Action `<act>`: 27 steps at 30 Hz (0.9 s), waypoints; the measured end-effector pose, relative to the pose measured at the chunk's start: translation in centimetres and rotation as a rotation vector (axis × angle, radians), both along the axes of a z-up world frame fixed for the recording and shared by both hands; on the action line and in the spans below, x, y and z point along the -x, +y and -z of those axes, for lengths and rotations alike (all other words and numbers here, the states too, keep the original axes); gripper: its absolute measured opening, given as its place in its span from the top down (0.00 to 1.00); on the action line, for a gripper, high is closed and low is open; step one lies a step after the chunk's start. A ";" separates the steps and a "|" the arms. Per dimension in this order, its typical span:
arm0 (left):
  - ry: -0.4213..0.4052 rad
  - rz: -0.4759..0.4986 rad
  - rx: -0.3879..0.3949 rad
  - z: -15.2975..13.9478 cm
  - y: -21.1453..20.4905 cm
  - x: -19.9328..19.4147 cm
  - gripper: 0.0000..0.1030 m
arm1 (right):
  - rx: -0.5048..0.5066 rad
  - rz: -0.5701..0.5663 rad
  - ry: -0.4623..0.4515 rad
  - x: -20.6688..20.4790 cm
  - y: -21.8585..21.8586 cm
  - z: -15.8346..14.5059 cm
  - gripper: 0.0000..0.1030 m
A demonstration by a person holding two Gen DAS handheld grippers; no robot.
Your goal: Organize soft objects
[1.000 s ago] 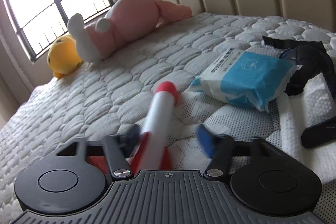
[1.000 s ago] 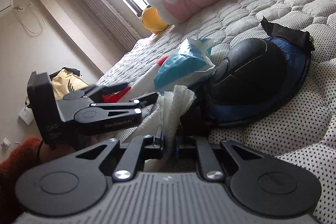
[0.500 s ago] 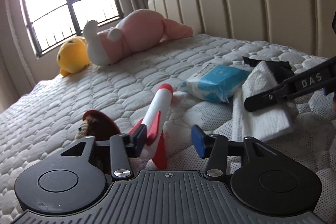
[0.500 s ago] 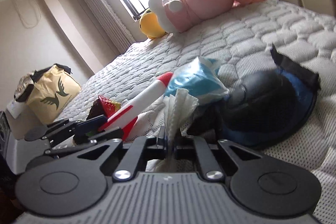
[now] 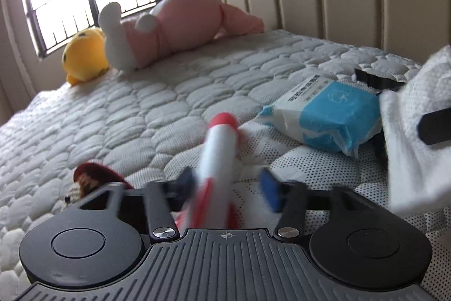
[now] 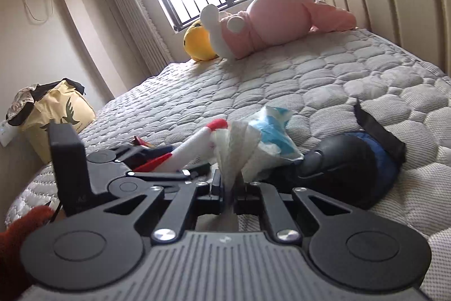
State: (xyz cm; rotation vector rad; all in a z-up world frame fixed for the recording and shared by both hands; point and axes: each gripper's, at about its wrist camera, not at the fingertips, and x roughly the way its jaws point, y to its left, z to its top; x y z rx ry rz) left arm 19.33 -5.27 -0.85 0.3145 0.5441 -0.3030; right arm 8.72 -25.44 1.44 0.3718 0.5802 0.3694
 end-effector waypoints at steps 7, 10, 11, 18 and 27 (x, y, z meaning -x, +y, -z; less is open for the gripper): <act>0.075 0.008 0.146 -1.2 2.9 4.2 0.69 | -0.020 -0.013 -0.039 -0.8 0.7 -2.0 0.93; 0.080 0.008 0.167 -0.9 3.0 6.2 0.67 | -0.032 -0.090 -0.076 -1.4 3.2 -3.6 0.93; 0.072 0.004 0.168 -0.6 3.1 6.7 0.66 | -0.057 -0.130 -0.081 -1.7 4.1 -4.0 0.93; 0.071 -0.018 0.217 0.6 3.9 8.3 0.35 | -0.012 -0.273 0.021 -5.3 10.6 -2.1 0.93; 0.061 -0.013 0.241 0.9 4.3 8.6 0.25 | 0.117 -0.142 0.078 -5.4 9.3 0.5 0.91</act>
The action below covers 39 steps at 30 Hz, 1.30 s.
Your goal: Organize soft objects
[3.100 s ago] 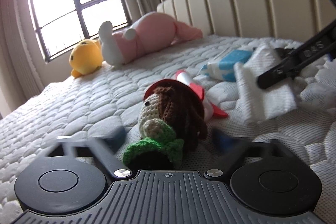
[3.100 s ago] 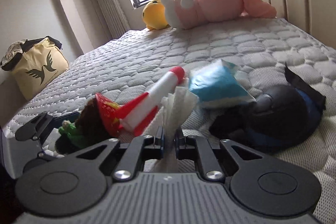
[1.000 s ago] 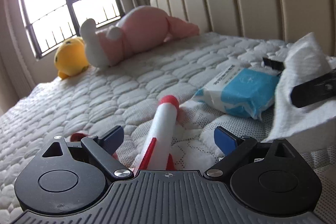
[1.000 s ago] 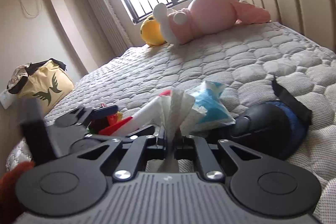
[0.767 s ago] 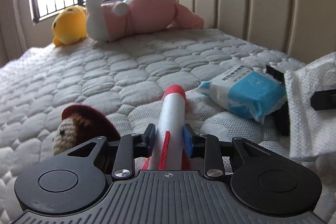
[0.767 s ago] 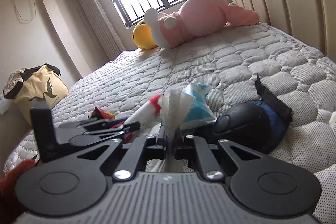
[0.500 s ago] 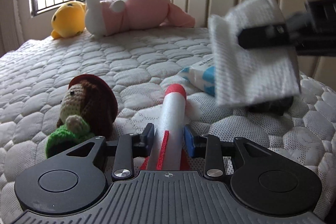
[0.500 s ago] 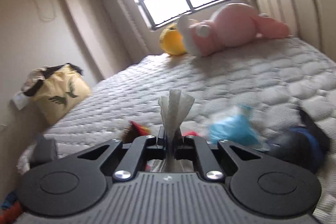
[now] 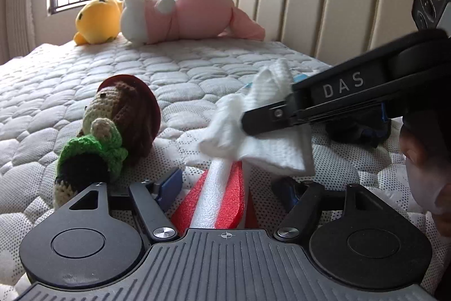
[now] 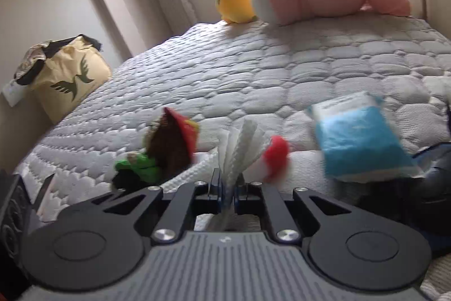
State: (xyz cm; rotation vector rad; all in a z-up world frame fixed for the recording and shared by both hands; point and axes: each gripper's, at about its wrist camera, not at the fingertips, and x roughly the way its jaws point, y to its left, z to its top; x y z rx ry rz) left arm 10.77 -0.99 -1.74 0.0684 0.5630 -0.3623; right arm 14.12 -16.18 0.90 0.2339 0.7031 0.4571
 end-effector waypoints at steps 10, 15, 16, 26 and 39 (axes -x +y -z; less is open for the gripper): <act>-0.007 -0.009 0.015 0.1 0.3 -0.2 0.14 | 0.169 0.149 -0.144 1.9 -2.6 -1.0 0.92; -0.059 -0.019 0.039 -0.6 0.7 0.2 0.10 | 0.212 0.239 -0.294 3.5 -5.4 -4.7 0.92; -0.079 -0.023 0.049 -0.8 0.8 0.4 0.10 | 0.215 0.259 -0.301 3.6 -6.3 -5.1 0.92; -0.098 0.138 0.132 -6.1 -6.0 -1.5 0.04 | 0.034 0.415 -0.147 4.3 -15.7 -1.4 0.92; 0.137 0.011 -0.070 -1.8 -14.8 -13.4 0.20 | -0.168 0.427 -0.068 7.2 -22.8 1.7 0.88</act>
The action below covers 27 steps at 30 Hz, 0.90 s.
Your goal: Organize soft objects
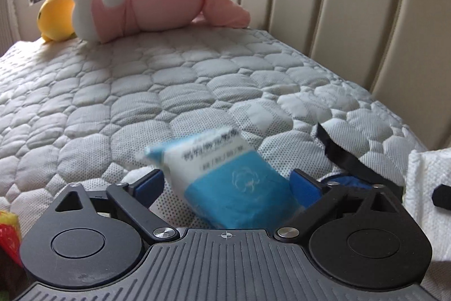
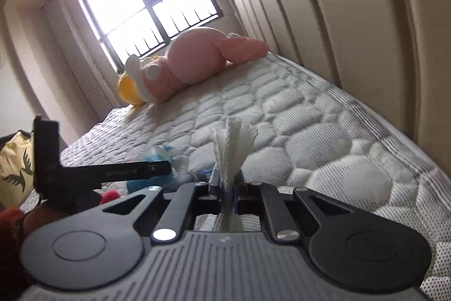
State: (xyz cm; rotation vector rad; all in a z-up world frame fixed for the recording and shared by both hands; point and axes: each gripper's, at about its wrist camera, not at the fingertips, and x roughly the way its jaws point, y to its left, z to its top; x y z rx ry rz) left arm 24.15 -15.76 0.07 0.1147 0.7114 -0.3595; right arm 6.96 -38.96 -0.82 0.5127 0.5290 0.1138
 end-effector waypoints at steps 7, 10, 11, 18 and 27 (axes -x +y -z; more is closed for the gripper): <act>-0.006 0.056 -0.078 -2.0 4.0 4.9 0.22 | -0.077 -0.003 0.080 -3.2 -0.3 3.1 0.88; 0.018 0.055 -0.059 -2.3 5.6 7.2 0.22 | -0.072 -0.046 0.076 -4.6 1.6 2.8 0.88; 0.021 0.050 -0.049 -2.3 5.9 7.7 0.22 | -0.080 -0.072 0.077 -5.0 2.3 2.7 0.89; -0.041 -0.028 0.020 -2.4 8.2 10.6 0.09 | 0.020 -0.119 0.080 -5.7 5.8 1.8 0.86; -0.344 -0.162 0.141 -1.9 10.0 18.7 0.00 | 0.312 0.036 -0.061 0.1 6.5 -1.4 0.26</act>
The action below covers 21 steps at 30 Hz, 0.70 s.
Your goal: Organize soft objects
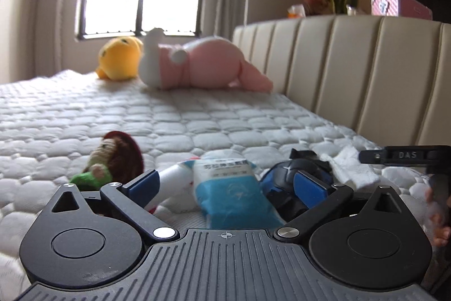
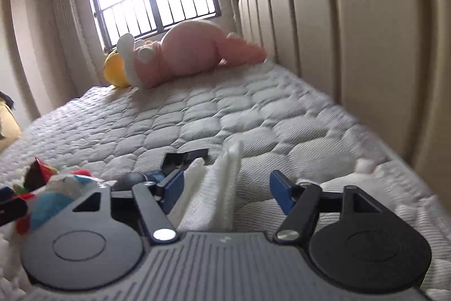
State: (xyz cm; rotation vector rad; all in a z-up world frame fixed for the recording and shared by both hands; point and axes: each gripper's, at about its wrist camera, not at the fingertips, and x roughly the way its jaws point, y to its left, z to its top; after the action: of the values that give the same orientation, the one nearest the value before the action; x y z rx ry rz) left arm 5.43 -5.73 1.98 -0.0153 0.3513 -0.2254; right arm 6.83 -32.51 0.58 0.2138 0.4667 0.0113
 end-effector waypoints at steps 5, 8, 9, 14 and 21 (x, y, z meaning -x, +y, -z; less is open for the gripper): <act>-0.038 -0.085 0.021 1.4 0.4 2.6 0.00 | 0.084 -0.035 -0.124 3.4 3.6 -0.1 0.13; -0.062 -0.148 0.095 2.1 1.1 4.4 0.00 | 0.080 -0.063 -0.213 6.3 6.0 0.3 0.06; -0.066 -0.163 0.123 2.4 1.4 5.1 0.00 | 0.072 -0.064 -0.237 7.2 6.7 0.5 0.04; -0.044 -0.202 0.066 3.3 1.4 7.7 0.00 | 0.126 -0.073 -0.294 10.4 9.7 1.3 0.00; -0.002 -0.231 0.068 2.9 3.1 8.7 0.00 | 0.126 -0.073 -0.224 11.3 10.0 1.6 0.00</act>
State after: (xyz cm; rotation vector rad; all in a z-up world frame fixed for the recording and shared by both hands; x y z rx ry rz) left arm -3.32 -2.60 -0.96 -0.1221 0.3369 -0.0085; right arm -4.43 -22.52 -1.03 0.0705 0.2503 0.0760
